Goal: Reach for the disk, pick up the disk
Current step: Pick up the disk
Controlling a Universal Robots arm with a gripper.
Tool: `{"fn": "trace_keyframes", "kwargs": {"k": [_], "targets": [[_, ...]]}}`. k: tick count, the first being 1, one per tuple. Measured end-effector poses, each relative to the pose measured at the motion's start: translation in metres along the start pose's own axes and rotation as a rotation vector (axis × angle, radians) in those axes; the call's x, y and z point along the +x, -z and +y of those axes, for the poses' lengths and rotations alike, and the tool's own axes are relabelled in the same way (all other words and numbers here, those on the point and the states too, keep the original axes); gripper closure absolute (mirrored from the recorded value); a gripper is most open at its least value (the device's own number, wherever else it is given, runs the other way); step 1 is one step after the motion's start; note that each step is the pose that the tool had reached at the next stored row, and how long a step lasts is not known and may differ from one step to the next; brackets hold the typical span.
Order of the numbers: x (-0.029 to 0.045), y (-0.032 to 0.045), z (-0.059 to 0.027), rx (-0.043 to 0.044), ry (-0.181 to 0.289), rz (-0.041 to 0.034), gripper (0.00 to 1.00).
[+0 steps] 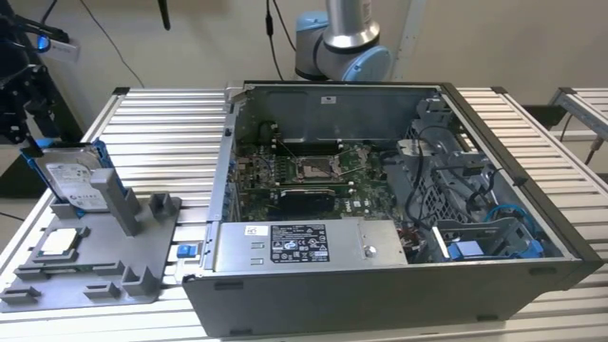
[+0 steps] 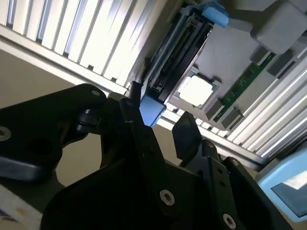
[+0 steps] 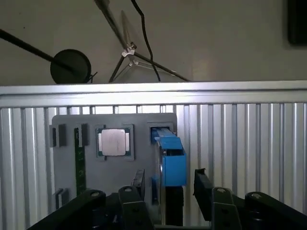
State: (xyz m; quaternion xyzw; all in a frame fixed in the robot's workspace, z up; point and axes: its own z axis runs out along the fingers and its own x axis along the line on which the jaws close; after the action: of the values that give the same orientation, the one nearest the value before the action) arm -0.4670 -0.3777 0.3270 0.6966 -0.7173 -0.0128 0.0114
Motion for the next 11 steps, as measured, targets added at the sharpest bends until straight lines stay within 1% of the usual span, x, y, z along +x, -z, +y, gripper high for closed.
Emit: {"fn": "trace_keyframes", "kwargs": {"k": [2, 6, 11], "targets": [[0.0, -0.004, 0.0022, 0.0014, 0.007, -0.0001, 0.0], [0.0001, -0.0112, 0.0025, 0.0034, 0.016, 0.0003, 0.0], [0.0001, -0.0203, 0.0023, 0.0099, 0.025, 0.0005, 0.0]]}}
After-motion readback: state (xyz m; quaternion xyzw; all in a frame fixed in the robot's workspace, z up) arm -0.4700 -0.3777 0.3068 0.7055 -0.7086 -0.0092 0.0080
